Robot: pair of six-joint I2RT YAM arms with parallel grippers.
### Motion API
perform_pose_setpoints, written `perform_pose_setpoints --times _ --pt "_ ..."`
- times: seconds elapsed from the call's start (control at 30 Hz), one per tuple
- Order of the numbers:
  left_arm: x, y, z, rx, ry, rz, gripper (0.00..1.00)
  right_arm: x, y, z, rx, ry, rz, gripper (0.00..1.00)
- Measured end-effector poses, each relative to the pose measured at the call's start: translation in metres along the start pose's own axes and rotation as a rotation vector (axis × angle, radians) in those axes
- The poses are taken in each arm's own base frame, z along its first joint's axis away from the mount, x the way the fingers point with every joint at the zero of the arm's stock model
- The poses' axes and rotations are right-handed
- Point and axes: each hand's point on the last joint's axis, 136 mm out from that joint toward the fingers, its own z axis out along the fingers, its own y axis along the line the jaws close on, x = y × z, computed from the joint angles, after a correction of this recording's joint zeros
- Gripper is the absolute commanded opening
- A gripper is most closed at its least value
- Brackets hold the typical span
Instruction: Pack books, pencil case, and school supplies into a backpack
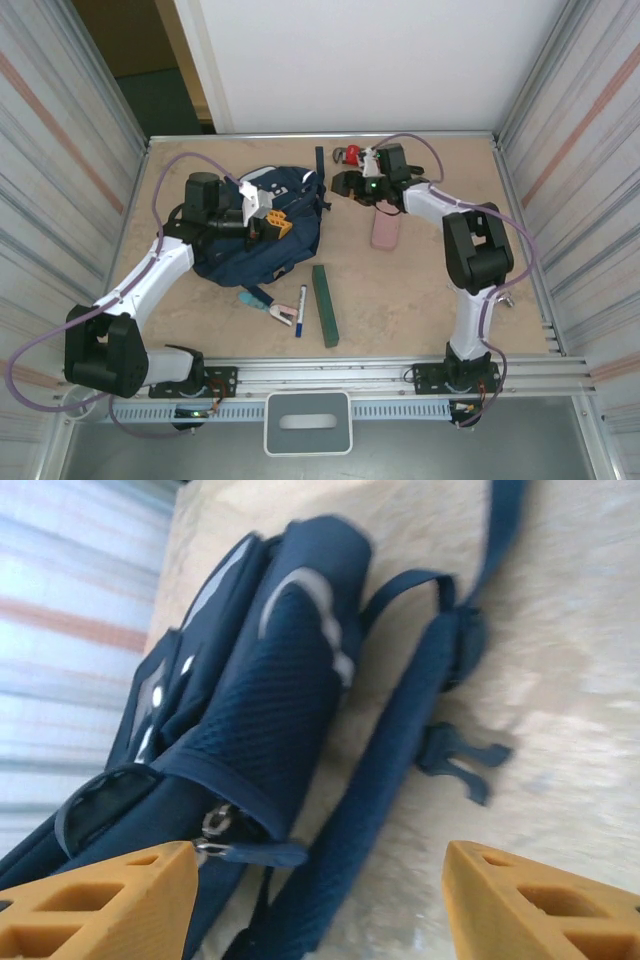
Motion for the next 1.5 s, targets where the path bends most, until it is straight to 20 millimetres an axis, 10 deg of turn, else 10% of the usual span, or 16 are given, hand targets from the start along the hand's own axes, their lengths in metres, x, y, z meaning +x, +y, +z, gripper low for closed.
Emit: perform_pose_setpoints --times 0.17,0.57,0.7,1.07,1.5 --pt "0.000 0.000 0.000 0.000 0.000 0.000 0.00 0.009 0.010 0.020 -0.024 0.042 -0.015 0.58" --pt "0.001 0.001 0.000 -0.009 0.006 0.000 0.00 -0.014 0.008 0.047 -0.008 0.017 -0.044 0.00" --pt "0.003 0.007 0.001 -0.047 0.024 0.005 0.01 -0.016 0.009 0.044 0.011 0.002 -0.059 0.00" --pt "-0.005 0.033 -0.024 -0.285 0.015 -0.004 0.02 -0.007 0.042 -0.046 0.079 -0.163 -0.120 0.00" --pt "0.001 0.085 -0.055 -0.537 0.012 -0.090 0.04 0.005 0.082 -0.086 0.212 -0.308 -0.252 0.00"
